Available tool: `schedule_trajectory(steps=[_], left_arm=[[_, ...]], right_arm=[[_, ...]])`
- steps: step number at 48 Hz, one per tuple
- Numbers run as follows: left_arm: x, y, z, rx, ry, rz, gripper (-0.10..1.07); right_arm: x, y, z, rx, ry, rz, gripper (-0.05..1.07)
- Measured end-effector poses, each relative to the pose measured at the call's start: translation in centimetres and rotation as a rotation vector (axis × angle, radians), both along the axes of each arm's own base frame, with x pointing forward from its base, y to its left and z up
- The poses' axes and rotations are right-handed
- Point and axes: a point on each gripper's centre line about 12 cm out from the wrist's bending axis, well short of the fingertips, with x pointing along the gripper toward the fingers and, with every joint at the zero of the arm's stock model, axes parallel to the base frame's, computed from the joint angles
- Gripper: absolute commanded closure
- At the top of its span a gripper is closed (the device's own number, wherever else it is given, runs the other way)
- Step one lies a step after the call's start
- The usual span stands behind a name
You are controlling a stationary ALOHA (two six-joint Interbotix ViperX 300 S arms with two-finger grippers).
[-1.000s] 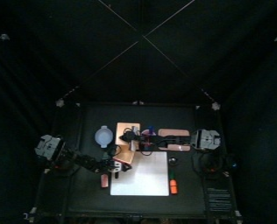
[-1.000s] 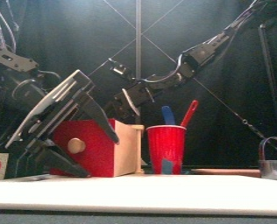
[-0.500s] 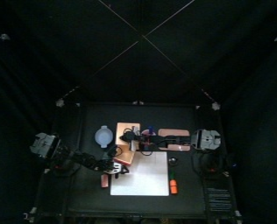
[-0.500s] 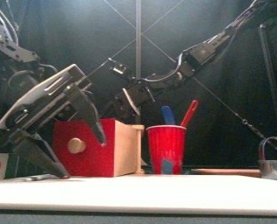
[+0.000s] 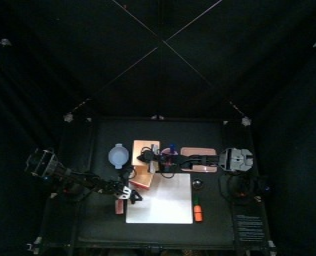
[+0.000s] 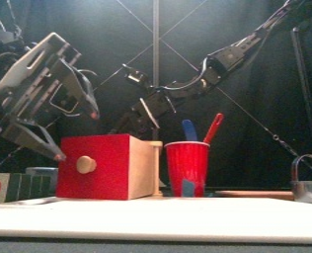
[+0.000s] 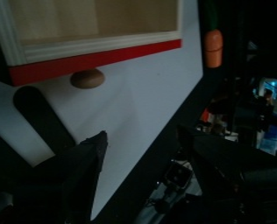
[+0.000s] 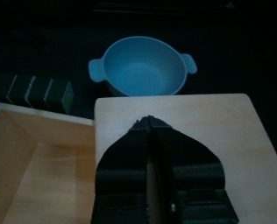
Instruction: Fix drawer
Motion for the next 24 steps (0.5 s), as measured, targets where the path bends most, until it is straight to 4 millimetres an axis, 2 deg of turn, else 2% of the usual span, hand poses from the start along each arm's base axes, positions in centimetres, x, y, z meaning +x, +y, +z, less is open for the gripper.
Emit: schedule_trajectory(steps=[12, 18, 24], left_arm=[[-3.3, 1.8, 3.1, 0.131, -0.154, -0.107, 0.02], [-4.9, 4.1, 4.3, 0.248, -0.231, -0.113, 0.07], [-6.1, 6.7, 4.6, 0.397, -0.256, -0.109, 0.17]], right_arm=[[-1.2, 1.6, 1.5, 0.000, 0.010, 0.021, 0.99], [-2.5, 3.0, 3.4, -0.011, -0.007, 0.046, 0.99], [-4.0, 4.6, 5.0, -0.010, -0.020, 0.070, 0.99]])
